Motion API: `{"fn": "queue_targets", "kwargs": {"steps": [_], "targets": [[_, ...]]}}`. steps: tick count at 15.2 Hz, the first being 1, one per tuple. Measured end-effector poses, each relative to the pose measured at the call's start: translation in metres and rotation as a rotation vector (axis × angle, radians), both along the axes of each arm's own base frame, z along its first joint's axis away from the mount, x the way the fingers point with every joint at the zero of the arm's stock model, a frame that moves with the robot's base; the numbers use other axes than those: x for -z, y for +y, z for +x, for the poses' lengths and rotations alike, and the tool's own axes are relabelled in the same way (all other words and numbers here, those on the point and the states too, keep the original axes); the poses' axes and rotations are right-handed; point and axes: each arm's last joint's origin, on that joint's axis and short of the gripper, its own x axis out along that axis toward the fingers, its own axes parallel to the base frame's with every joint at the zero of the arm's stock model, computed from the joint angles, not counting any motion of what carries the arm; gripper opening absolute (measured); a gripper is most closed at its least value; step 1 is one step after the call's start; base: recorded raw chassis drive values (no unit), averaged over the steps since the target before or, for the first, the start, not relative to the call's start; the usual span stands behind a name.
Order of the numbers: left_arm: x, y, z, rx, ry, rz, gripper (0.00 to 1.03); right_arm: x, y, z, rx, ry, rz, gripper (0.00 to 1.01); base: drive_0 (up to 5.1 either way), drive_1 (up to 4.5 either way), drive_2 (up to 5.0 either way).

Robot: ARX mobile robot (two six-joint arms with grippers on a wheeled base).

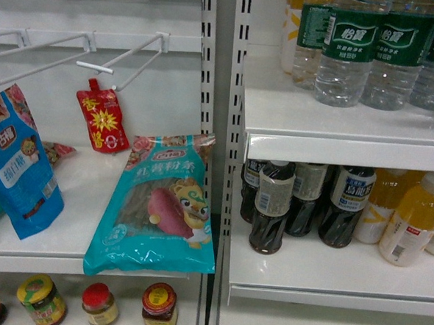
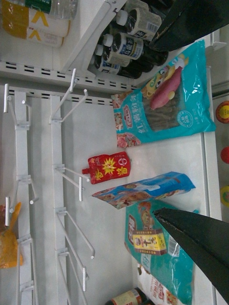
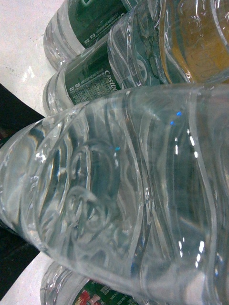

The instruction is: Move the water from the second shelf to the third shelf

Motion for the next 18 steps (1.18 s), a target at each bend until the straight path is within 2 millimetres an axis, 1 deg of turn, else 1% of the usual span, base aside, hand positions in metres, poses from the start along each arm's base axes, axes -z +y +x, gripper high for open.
{"fn": "queue_targets", "kwargs": {"steps": [8,9,10,12,13,14,15,18], "targets": [[0.000,0.000,0.000,0.000,0.000,0.000,0.98,0.003,0.002,0.002,0.001,-0.009,-0.001,0.37,0.0,0.00,0.0],[0.000,0.000,0.000,0.000,0.000,0.000,0.98,0.006,0.003,0.001,0.001,-0.004,0.000,0.50,0.0,0.00,0.0],[0.000,0.000,0.000,0.000,0.000,0.000,0.98,0.006,0.002,0.000,-0.001,-0.005,0.000,0.62,0.0,0.00,0.0],[0.000,0.000,0.000,0.000,0.000,0.000,0.98,0.002,0.003,-0.001,-0.003,-0.023,-0.001,0.83,0.0,0.00,0.0],[0.000,0.000,0.000,0.000,0.000,0.000,0.98,-0.002,0.003,-0.004,-0.006,-0.033,-0.001,0.96,0.0,0.00,0.0],[0.000,0.000,0.000,0.000,0.000,0.000,0.98,-0.004,0.003,-0.006,-0.006,-0.041,-0.001,1.00,0.0,0.00,0.0],[0.000,0.000,0.000,0.000,0.000,0.000,0.98,-0.005,0.003,-0.006,-0.006,-0.043,-0.001,0.97,0.0,0.00,0.0],[0.000,0.000,0.000,0.000,0.000,0.000,0.98,-0.001,0.003,-0.009,-0.010,-0.021,0.005,0.98,0.0,0.00,0.0]]}}
